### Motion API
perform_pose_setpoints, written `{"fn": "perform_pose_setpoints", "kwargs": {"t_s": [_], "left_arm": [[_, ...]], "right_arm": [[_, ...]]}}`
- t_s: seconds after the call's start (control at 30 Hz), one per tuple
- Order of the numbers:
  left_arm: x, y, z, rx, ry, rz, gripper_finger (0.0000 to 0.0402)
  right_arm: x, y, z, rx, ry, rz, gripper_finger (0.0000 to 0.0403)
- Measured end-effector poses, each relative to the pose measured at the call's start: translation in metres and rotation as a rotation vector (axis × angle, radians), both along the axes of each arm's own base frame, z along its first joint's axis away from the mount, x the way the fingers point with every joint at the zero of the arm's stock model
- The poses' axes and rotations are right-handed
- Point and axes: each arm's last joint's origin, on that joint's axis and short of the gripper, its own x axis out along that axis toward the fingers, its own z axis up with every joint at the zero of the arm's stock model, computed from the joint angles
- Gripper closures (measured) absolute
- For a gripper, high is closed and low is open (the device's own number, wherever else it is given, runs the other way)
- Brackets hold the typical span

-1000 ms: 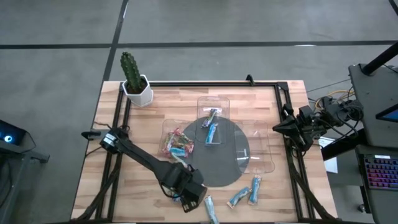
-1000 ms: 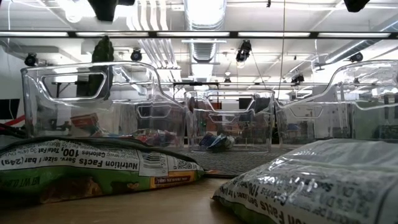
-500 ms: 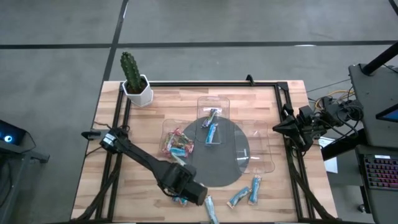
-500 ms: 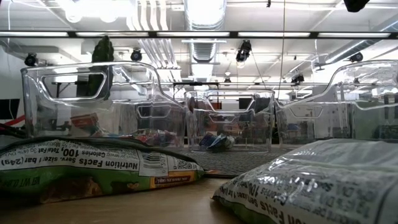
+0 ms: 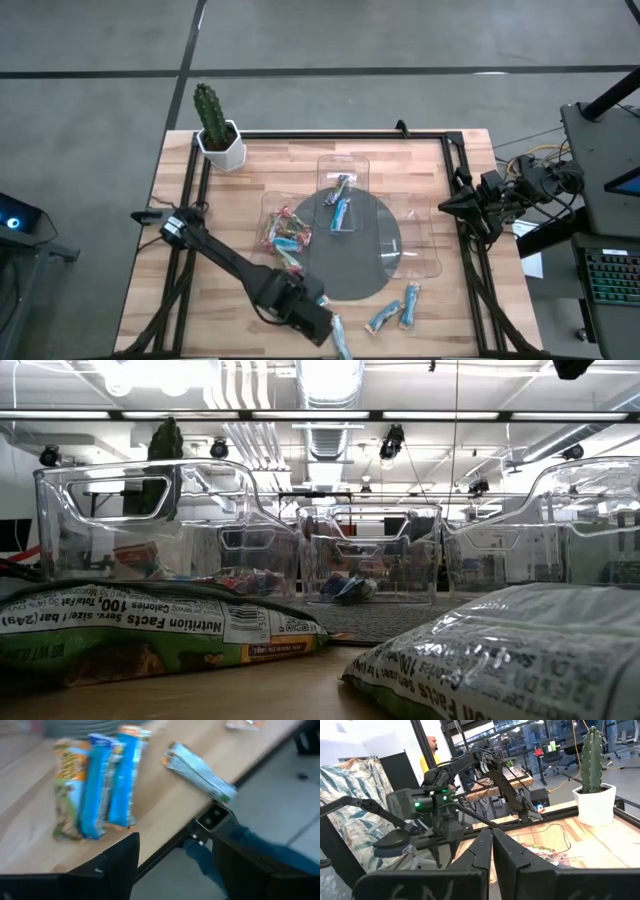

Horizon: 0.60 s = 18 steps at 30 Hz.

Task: Pick and place Granola Bars by type
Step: Put the blue granola bar into the top transparent bin

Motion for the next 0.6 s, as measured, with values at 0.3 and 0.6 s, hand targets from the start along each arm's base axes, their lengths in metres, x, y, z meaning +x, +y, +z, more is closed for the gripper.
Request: {"fn": "perform_pose_setpoints", "kwargs": {"t_s": [0.3,0.6], "left_arm": [[-0.015,-0.014,-0.010,0.144,-0.040,-0.434,0.0221],[-0.038,-0.021,-0.058,0.251,0.050,-0.828,0.0224]], "right_arm": [[0.000,0.000,0.000,0.003,0.000,0.000,0.0394],[0.000,0.000,0.000,0.004,0.000,0.000,0.0394]]}}
